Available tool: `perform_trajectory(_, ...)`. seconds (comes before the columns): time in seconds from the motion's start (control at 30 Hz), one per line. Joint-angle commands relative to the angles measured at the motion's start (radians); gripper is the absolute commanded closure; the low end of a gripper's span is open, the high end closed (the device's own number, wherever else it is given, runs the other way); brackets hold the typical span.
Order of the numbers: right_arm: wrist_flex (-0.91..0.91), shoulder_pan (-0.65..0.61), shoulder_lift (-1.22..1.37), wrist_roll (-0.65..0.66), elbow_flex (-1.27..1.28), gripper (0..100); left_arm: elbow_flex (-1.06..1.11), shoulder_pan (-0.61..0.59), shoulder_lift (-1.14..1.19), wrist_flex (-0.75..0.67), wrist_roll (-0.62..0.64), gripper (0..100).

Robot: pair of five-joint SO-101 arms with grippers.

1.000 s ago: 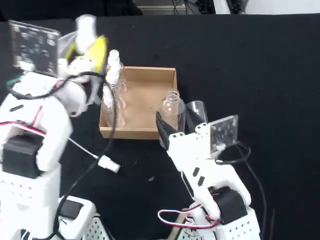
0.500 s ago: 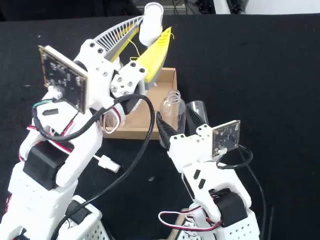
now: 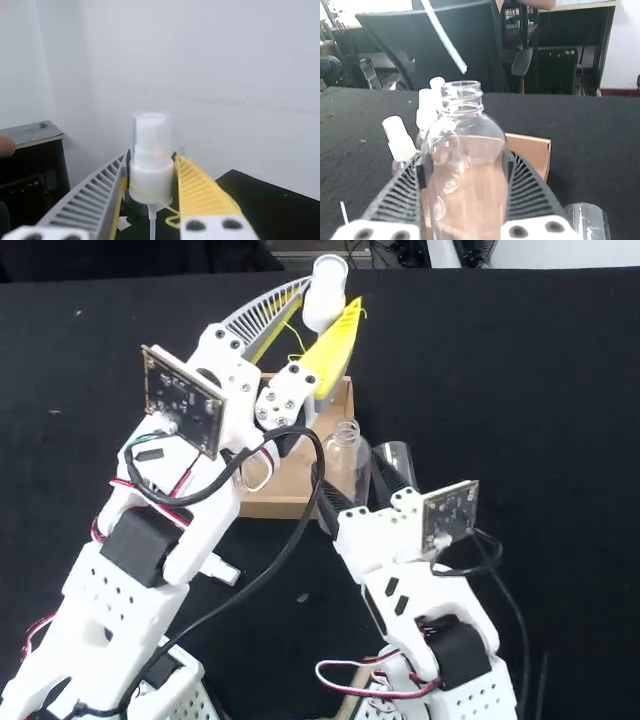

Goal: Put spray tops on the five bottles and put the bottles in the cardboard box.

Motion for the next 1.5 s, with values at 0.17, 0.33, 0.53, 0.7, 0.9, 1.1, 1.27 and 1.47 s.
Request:
perform_trajectory(0.17,-0.081,-0.008,-0.024,0.003,0.019,98.7,0.005,0.008,-0.061,-0.035,0.009,97)
perform_trajectory(0.33,-0.081,-0.008,-0.024,0.003,0.019,98.7,0.068,0.019,-0.186,-0.037,0.011,97)
perform_trajectory(0.53,-0.081,-0.008,-0.024,0.003,0.019,98.7,0.110,0.099,-0.239,-0.038,0.011,97)
perform_trajectory(0.7,-0.081,-0.008,-0.024,0.005,0.019,98.7,0.101,0.102,-0.190,-0.038,0.011,97)
perform_trajectory(0.9,-0.081,-0.008,-0.024,0.005,0.015,98.7,0.071,0.099,-0.083,-0.037,0.005,97)
perform_trajectory(1.1,-0.081,-0.008,-0.024,0.005,0.016,98.7,0.030,0.101,-0.034,0.037,0.009,97)
perform_trajectory(1.27,-0.081,-0.005,-0.024,0.005,0.016,98.7,-0.166,0.101,0.006,0.344,0.011,97)
perform_trajectory(1.47,-0.081,-0.005,-0.024,0.005,0.016,98.7,-0.404,0.101,0.207,0.582,0.011,97)
